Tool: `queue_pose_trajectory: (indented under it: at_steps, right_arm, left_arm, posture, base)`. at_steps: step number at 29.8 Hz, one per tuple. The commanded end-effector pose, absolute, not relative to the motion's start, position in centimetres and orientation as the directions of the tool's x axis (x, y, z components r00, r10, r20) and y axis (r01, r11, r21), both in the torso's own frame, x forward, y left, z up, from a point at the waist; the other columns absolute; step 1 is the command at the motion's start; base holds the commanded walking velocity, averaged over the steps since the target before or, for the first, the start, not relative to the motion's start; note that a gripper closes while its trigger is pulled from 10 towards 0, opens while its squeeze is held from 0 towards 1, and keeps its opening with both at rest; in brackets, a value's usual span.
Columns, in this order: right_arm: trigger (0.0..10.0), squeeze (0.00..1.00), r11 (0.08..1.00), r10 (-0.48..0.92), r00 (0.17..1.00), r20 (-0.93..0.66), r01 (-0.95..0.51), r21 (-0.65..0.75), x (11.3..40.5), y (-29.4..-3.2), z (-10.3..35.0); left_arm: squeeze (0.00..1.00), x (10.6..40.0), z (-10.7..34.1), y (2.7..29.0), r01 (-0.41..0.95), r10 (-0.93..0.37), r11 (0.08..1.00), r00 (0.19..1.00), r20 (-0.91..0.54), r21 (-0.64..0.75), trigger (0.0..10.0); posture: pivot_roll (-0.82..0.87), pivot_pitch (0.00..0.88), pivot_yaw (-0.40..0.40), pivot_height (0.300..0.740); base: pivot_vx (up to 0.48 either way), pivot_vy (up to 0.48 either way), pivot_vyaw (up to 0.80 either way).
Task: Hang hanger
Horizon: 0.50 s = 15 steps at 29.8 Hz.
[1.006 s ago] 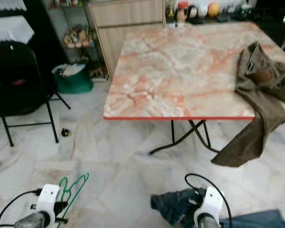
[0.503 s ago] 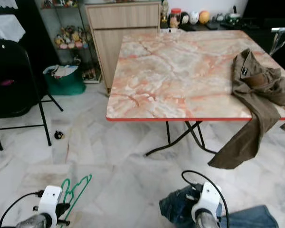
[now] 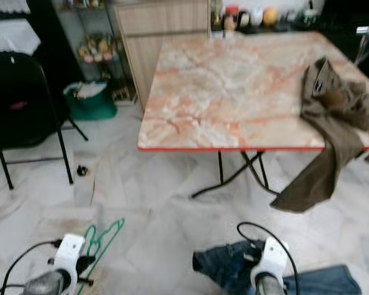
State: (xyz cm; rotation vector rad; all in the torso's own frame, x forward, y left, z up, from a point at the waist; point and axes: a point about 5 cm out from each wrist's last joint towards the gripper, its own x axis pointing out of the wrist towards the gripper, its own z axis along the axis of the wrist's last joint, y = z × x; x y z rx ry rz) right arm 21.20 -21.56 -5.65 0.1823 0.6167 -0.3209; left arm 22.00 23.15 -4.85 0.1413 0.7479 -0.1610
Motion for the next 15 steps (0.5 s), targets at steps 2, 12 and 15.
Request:
queue_pose_trajectory:
  at_steps: [2,12,15]
  right_arm:
    - [10.0,0.00,0.934,-0.248,0.787,-0.565,0.349,0.076,21.63,-21.74,-5.24]
    - [10.0,0.00,0.934,-0.250,0.790,-0.559,0.350,0.077,21.75,-21.80,-5.14]
    - [10.0,0.00,0.935,-0.249,0.793,-0.556,0.347,0.077,21.82,-21.79,-5.08]
  left_arm:
    - [0.00,21.88,-4.90,23.31,0.190,-0.089,0.979,0.719,-0.689,0.071,10.0]
    - [0.00,21.44,-5.04,23.85,0.184,-0.078,0.980,0.709,-0.701,0.077,10.0]
    - [0.00,21.39,-5.08,23.83,0.183,-0.077,0.980,0.708,-0.702,0.077,10.0]
  posture:
    - [0.10,0.000,0.070,0.740]
    - [0.10,0.000,0.070,0.740]
    - [0.10,0.000,0.070,0.740]
  base:
    - [0.000,0.000,0.00]
    - [0.000,0.000,0.00]
    - [0.000,0.000,0.00]
